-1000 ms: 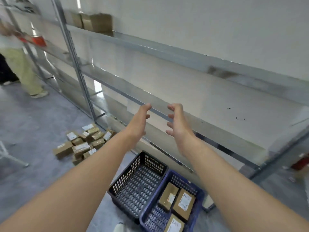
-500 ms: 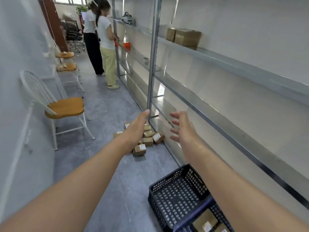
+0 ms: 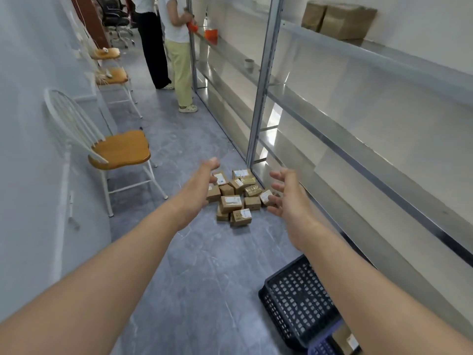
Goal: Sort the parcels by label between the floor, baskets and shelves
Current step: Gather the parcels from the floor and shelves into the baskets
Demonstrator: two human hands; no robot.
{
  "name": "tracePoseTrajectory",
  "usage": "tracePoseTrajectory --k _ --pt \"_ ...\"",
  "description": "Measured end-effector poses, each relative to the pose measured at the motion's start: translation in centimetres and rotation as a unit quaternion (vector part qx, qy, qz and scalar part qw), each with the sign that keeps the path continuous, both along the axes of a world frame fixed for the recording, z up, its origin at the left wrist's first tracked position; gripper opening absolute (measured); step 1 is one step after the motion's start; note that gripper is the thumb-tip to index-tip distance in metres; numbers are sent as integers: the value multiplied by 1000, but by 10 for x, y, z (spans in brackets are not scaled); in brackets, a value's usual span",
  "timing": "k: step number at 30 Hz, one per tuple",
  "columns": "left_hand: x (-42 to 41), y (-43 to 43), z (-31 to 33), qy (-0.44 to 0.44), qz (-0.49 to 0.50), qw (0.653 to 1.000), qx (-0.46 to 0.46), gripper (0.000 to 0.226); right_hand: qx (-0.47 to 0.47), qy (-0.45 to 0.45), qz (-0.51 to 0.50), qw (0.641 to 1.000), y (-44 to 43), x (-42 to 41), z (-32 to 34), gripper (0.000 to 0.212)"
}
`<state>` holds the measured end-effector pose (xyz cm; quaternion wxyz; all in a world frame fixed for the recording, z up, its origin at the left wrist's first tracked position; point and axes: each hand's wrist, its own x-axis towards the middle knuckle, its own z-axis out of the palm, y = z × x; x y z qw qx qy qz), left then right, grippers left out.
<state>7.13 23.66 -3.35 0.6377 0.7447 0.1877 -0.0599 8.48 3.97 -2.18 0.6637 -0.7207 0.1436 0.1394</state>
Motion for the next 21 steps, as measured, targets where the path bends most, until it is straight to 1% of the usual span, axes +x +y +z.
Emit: tracePoseTrajectory --k 4,7,10,17,21 --pt "37 10 -23 41 8 999 -28 56 -2 28 -5 1000 13 36 -23 30" --pt "78 10 -44 62 15 997 -44 47 8 52 -10 999 19 78 -49 33" --pt "125 7 -68 87 23 995 -44 43 15 77 -11 997 27 126 -75 32" --pt "246 7 -111 133 26 990 -42 40 18 121 -15 992 36 251 -124 43" --pt "303 20 -127 151 24 987 -41 40 24 141 -27 989 42 310 -147 41"
